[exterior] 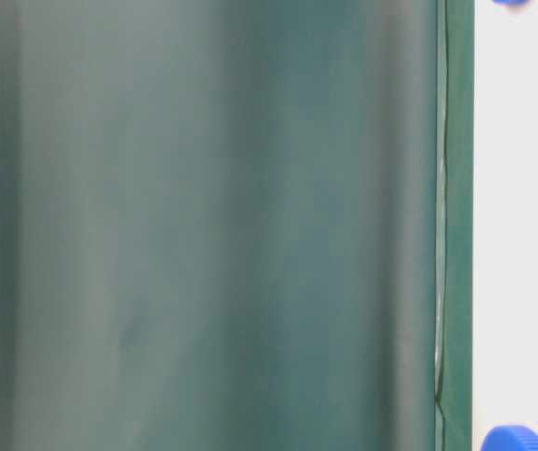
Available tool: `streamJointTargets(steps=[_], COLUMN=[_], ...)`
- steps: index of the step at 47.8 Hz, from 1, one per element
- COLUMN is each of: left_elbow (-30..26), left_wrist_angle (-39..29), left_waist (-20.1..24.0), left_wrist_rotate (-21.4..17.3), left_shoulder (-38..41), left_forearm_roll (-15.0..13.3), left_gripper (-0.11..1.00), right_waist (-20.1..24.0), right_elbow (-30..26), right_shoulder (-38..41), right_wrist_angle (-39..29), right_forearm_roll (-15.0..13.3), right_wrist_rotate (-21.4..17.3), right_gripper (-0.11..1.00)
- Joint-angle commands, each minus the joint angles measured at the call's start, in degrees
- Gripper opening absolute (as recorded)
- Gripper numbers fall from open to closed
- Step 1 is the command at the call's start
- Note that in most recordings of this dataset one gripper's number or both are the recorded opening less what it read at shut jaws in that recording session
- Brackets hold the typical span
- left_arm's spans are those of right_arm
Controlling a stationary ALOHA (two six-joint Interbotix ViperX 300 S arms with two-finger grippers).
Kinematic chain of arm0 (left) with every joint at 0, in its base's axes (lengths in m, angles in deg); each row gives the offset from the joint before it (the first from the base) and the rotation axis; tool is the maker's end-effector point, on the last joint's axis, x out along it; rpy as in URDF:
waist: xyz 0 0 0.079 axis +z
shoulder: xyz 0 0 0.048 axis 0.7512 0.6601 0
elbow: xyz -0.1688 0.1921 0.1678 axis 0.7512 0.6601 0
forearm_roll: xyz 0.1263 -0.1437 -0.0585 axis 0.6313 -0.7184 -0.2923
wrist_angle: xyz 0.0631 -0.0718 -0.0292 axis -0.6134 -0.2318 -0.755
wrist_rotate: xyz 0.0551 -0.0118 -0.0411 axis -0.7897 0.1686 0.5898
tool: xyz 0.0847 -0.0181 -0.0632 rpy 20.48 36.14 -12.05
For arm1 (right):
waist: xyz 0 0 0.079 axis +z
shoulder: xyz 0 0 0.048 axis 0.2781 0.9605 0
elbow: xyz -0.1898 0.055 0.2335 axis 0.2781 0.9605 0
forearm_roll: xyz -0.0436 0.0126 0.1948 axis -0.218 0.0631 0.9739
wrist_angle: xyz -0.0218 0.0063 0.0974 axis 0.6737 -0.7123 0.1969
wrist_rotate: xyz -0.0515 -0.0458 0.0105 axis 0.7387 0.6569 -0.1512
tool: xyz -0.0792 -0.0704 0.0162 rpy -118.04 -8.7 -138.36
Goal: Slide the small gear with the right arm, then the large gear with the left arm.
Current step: 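Lower the right gripper onto the small gear hub and grip it, then slide the small gear left with the right gripper toward the large gear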
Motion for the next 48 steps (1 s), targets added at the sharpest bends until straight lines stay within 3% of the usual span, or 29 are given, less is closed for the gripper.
streamJointTargets(steps=[1,16,26,36,48], left_elbow=[-1.6,-1.6,-1.6,-1.6,-1.6], left_wrist_angle=[0.3,0.3,0.2,-0.4,-0.5], left_waist=[0.1,0.1,0.2,0.2,0.2], left_wrist_rotate=[0.0,0.0,0.2,0.2,0.2], left_shoulder=[0.5,0.5,0.5,0.5,0.6], left_forearm_roll=[-0.1,-0.1,-0.1,-0.1,-0.1], left_gripper=[0.00,0.00,0.00,0.00,0.00], right_waist=[2.3,6.8,9.6,12.6,15.8], right_elbow=[-1.5,-17.3,-32.7,-44.2,-54.0], right_shoulder=[3.8,23.0,35.4,42.8,48.7], right_wrist_angle=[1.7,3.5,3.3,2.7,1.1], right_forearm_roll=[0.2,-1.1,-6.6,-10.3,-12.2], right_wrist_rotate=[-0.1,0.6,0.5,0.4,0.5], right_gripper=[0.50,0.50,0.50,0.50,0.50])
